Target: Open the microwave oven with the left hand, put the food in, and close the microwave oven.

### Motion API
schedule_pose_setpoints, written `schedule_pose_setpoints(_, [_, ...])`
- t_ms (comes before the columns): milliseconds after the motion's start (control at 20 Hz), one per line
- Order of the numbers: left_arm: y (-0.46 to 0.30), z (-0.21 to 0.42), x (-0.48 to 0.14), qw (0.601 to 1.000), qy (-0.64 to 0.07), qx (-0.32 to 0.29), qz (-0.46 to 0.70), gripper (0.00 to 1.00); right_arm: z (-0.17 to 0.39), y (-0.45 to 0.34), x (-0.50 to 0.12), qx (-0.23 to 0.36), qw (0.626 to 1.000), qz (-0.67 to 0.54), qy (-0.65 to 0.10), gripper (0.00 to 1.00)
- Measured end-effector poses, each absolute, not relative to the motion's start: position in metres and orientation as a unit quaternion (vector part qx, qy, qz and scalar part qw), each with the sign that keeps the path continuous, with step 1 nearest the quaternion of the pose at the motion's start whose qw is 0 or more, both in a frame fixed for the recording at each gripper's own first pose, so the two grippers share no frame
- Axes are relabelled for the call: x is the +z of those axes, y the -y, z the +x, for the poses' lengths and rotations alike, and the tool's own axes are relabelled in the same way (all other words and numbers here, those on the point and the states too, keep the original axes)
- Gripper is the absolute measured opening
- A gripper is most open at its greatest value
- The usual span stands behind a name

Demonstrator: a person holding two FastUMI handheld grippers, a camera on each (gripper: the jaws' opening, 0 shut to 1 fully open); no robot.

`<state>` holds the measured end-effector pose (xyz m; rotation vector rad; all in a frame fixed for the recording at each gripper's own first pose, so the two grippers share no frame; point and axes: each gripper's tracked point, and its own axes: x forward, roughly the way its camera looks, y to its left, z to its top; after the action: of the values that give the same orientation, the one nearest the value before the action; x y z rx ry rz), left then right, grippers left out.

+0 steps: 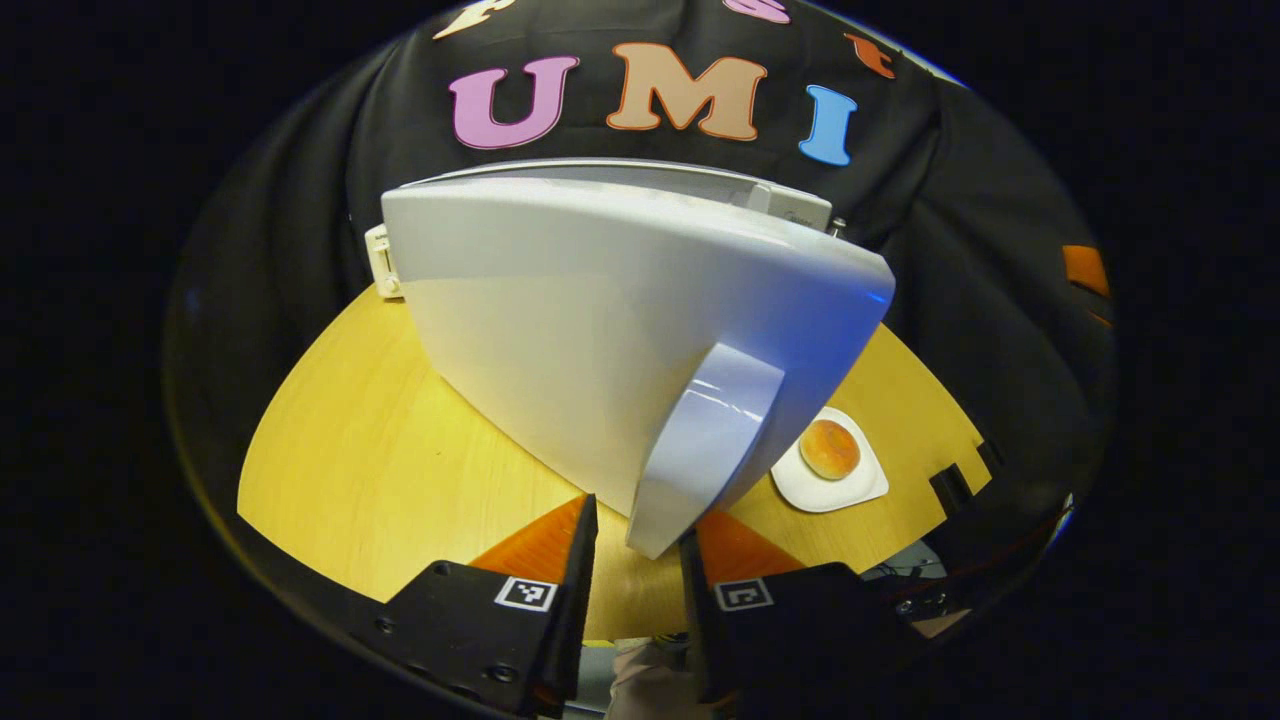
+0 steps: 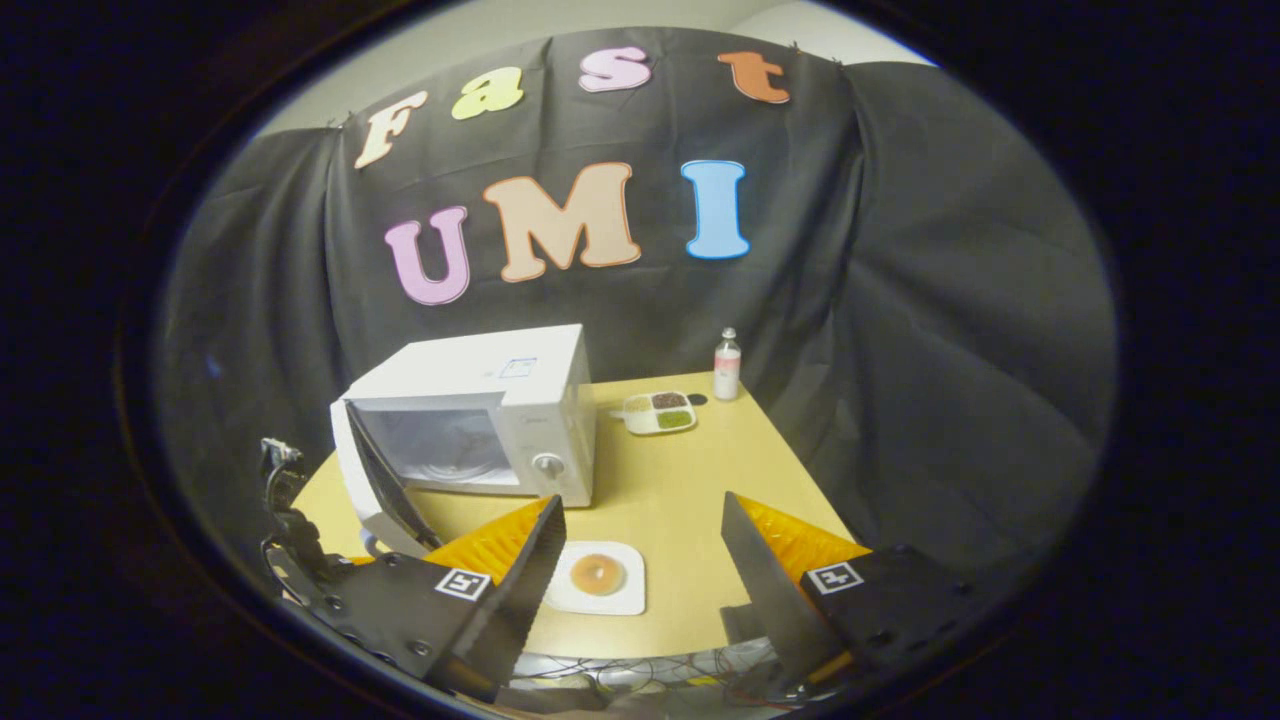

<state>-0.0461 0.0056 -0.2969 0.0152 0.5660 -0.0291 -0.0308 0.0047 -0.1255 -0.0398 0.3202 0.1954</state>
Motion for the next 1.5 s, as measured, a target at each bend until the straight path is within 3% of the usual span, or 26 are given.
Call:
schedule_pose_setpoints(50, [-0.011,-0.050,-0.295,0.961,-0.277,-0.008,0.005,0.46,-0.031,-0.008,-0.127,0.103,0.981,-0.019,-0.161,0.98])
schedule_pose_setpoints(500, [-0.063,-0.084,-0.282,0.962,-0.260,0.076,-0.024,0.82,-0.024,-0.029,-0.138,0.149,0.973,-0.029,-0.174,0.99])
schedule_pose_setpoints(1350, [-0.144,-0.168,-0.268,0.930,-0.234,0.265,-0.101,0.87,0.013,-0.029,-0.202,0.208,0.948,-0.052,-0.237,0.99])
schedule_pose_setpoints(1400, [-0.152,-0.175,-0.266,0.926,-0.231,0.281,-0.098,0.87,0.016,-0.029,-0.207,0.212,0.945,-0.055,-0.242,0.92])
schedule_pose_setpoints(1450, [-0.160,-0.181,-0.262,0.923,-0.225,0.297,-0.091,0.88,0.018,-0.027,-0.215,0.215,0.943,-0.060,-0.249,0.92])
schedule_pose_setpoints(1500, [-0.169,-0.187,-0.258,0.920,-0.218,0.314,-0.084,0.93,0.022,-0.026,-0.223,0.217,0.940,-0.064,-0.255,0.99])
